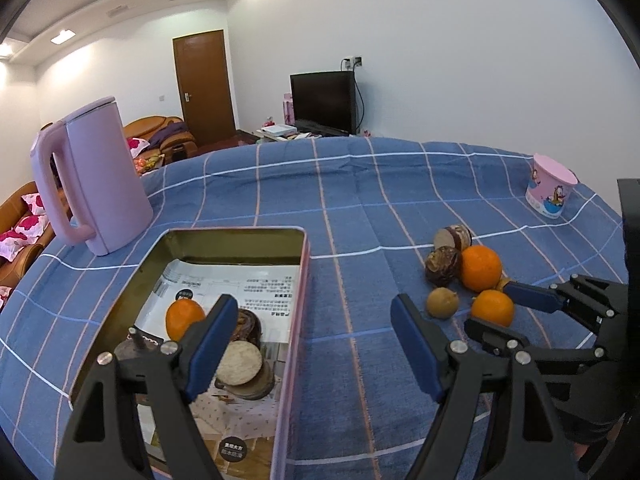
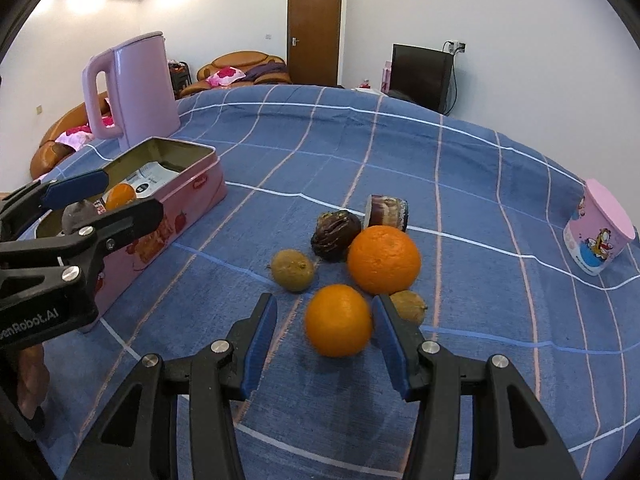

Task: Organize fruits
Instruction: 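Grasp an orange with the right tool while the left tool grasps an olive-brown round fruit, then lift the orange with the right tool while the left tool lifts the olive-brown fruit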

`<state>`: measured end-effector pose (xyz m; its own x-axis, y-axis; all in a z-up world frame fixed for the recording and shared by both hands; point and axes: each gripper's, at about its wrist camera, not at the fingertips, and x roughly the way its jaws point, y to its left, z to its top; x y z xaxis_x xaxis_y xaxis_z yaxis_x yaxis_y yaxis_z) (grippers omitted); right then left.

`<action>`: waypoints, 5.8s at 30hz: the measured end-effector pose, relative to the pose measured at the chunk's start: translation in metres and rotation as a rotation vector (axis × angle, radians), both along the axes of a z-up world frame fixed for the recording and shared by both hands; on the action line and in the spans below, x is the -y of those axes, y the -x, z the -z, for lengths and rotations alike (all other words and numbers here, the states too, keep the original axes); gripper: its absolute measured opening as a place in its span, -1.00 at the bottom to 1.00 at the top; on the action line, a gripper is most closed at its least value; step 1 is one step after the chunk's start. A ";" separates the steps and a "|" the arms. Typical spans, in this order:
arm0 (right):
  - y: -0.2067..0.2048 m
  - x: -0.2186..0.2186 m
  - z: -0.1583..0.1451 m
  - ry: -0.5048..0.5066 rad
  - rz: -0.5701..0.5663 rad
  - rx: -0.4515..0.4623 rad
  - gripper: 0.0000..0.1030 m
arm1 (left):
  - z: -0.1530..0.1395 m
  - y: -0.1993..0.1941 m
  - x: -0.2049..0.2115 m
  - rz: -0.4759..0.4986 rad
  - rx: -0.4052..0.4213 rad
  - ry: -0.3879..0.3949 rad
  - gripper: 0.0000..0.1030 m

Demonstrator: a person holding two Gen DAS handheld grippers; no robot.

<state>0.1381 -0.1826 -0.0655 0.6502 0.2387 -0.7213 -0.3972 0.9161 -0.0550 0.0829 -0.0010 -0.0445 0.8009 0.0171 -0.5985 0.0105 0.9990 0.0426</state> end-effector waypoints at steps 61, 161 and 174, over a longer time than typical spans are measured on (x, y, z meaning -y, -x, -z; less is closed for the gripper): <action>0.006 0.058 -0.021 -0.163 0.180 0.136 -0.27 | 0.024 -0.041 0.067 0.230 -0.131 0.103 -0.44; 0.051 0.041 -0.042 -0.209 0.059 0.372 -0.27 | -0.008 0.025 0.036 0.040 0.210 0.025 -0.44; 0.049 0.008 -0.040 -0.210 -0.005 0.339 -0.27 | -0.008 0.037 0.009 -0.009 0.209 0.011 -0.44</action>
